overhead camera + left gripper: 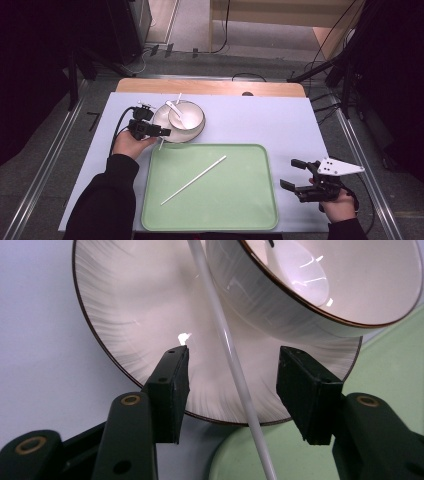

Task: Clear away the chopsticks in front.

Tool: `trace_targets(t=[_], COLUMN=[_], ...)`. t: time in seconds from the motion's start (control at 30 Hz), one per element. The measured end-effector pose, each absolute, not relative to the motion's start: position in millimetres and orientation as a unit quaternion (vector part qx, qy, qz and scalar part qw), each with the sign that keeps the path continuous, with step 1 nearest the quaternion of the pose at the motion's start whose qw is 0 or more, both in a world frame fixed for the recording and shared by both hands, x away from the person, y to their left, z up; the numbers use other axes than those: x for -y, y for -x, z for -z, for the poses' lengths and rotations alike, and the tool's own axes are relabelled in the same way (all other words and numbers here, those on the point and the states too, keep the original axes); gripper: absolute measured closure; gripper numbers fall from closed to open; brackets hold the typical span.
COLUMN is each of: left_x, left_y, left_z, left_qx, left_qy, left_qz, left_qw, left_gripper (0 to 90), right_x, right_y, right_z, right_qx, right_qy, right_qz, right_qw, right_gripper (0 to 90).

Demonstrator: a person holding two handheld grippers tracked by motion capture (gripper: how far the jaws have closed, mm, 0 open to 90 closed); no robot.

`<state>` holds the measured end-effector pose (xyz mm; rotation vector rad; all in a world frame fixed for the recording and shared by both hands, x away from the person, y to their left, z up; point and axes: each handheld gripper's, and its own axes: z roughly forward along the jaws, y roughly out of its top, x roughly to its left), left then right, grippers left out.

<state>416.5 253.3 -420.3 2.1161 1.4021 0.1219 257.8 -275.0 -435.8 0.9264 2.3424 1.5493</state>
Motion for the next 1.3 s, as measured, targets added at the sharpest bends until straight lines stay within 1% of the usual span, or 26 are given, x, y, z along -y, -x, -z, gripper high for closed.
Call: trace_targets(t=[0.17, 0.27, 0.37, 0.47, 0.63, 0.73, 0.9, 1.3], left_x=[-249, -248, -247, -246, -247, -248, -248, -270], left_y=[-423, -427, -429, -432, -433, -433, -433, -429], left_z=[427, 431, 433, 436, 438, 437, 437, 421], left_qx=[-0.535, -0.546, -0.555, -0.568, -0.584, -0.589, -0.594, -0.608], left_qy=[-0.791, -0.784, -0.777, -0.767, -0.759, -0.755, -0.751, -0.726], left_qz=[-0.052, -0.040, -0.042, -0.028, -0.032, -0.036, -0.034, -0.013], left_qw=[0.293, 0.292, 0.296, 0.297, 0.286, 0.286, 0.286, 0.321], left_gripper=[56.1, 64.1, 71.6, 75.1, 82.9, 85.1, 85.9, 86.4], right_x=[277, 277, 278, 279, 278, 278, 278, 278], right_y=[-256, -254, -254, -254, -254, -254, -254, -254], right_z=[436, 436, 436, 436, 436, 436, 436, 436], right_qx=[-0.788, -0.788, -0.787, -0.787, -0.787, -0.788, -0.788, -0.788], right_qy=[-0.316, -0.317, -0.317, -0.319, -0.317, -0.318, -0.317, -0.315], right_qz=[-0.521, -0.519, -0.520, -0.519, -0.520, -0.519, -0.520, -0.521], right_qw=[0.094, 0.095, 0.095, 0.095, 0.096, 0.096, 0.096, 0.095], right_gripper=[15.3, 15.3, 15.3, 15.3, 15.3, 15.3, 15.3, 15.3])
